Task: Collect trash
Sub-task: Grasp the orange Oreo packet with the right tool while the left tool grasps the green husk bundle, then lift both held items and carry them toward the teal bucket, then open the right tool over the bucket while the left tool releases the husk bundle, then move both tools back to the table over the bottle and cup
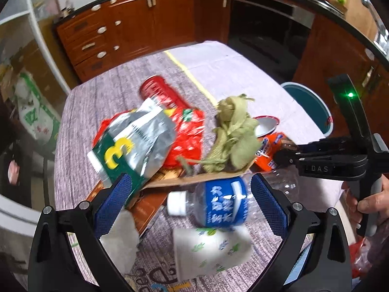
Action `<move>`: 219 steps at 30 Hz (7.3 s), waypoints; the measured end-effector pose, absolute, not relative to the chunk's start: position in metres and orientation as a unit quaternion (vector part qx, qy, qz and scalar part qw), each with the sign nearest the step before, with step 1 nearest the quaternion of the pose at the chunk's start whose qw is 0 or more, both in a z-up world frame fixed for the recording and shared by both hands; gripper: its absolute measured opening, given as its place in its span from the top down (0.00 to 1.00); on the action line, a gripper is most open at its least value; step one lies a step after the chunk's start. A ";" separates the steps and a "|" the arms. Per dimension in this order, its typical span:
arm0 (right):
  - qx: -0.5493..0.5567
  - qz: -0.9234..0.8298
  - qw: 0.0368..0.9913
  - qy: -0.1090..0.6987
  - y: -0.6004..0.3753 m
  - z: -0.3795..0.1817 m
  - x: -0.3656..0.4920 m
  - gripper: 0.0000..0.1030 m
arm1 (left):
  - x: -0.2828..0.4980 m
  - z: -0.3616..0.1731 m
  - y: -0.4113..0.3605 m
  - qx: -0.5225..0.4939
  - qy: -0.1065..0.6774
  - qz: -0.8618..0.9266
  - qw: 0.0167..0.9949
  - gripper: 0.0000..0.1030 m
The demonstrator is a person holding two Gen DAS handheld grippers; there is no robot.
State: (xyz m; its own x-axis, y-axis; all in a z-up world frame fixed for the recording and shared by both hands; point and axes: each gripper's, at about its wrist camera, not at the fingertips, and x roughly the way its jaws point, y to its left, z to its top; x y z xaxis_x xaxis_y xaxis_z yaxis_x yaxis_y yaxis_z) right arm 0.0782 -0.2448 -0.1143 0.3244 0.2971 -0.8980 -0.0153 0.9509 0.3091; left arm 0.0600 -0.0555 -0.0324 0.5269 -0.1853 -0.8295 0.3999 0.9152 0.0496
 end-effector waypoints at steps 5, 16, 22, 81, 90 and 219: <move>0.134 0.093 0.808 0.566 -0.258 -0.112 0.068 0.82 | 0.070 -0.030 -0.088 0.139 0.467 -0.216 0.846 0.24; 0.171 0.068 0.809 0.559 -0.295 -0.118 0.057 0.83 | 0.111 -0.077 -0.149 0.205 0.524 -0.236 0.792 0.28; 0.175 0.068 0.811 0.554 -0.302 -0.117 0.051 0.82 | 0.113 -0.083 -0.150 0.200 0.522 -0.231 0.797 0.76; 0.167 0.015 0.846 0.506 -0.381 -0.065 0.040 0.83 | 0.120 -0.025 -0.190 0.145 0.530 -0.309 0.777 0.58; 0.167 0.014 0.840 0.516 -0.379 -0.072 0.043 0.83 | 0.088 -0.084 -0.206 0.203 0.573 -0.296 0.737 0.26; -0.031 0.215 0.742 0.634 -0.126 -0.091 0.023 0.39 | -0.001 -0.115 0.050 0.015 0.585 -0.163 0.794 0.11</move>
State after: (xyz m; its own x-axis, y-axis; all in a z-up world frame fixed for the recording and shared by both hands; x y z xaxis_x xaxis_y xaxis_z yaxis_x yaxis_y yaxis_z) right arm 0.0233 -0.1264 -0.0908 0.1029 0.2803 -0.9544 -0.3582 0.9055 0.2273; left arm -0.0009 0.0502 -0.1153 0.2613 -0.2418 -0.9345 0.2775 0.9461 -0.1672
